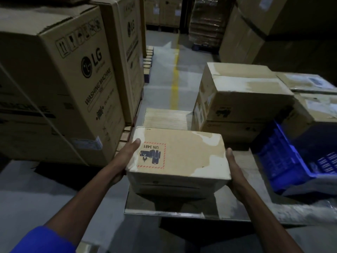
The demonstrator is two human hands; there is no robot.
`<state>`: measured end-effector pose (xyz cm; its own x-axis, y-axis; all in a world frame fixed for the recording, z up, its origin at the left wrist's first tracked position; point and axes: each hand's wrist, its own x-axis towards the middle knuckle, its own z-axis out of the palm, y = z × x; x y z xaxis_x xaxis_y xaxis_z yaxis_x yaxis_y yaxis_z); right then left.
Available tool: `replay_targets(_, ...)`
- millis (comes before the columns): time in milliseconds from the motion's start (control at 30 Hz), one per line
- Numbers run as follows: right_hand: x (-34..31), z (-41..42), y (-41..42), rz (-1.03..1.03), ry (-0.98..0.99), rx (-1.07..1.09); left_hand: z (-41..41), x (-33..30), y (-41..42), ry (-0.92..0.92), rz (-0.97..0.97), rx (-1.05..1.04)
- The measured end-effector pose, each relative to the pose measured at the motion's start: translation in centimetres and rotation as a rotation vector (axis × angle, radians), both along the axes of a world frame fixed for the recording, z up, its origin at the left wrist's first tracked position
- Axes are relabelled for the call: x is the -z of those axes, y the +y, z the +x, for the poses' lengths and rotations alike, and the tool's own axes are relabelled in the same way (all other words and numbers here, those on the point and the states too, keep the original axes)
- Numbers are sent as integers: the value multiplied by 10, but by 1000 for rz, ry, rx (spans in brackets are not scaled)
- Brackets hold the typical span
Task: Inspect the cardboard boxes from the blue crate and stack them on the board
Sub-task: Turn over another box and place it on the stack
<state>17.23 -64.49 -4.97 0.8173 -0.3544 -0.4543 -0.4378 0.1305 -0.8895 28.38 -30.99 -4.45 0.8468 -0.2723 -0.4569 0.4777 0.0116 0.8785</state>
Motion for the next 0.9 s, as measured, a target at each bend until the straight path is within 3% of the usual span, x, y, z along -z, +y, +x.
replay_targets(233, -8, 2, -4, 57, -238, 47, -11, -16, -1, -214, 57, -71)
replay_targets(300, -12, 5, -3, 33, -268, 54, -9, -18, -3, -187, 53, -143)
replay_targets(900, 23, -1, 0, -166, -29, 112, -14, 25, -10, -78, 248, -203)
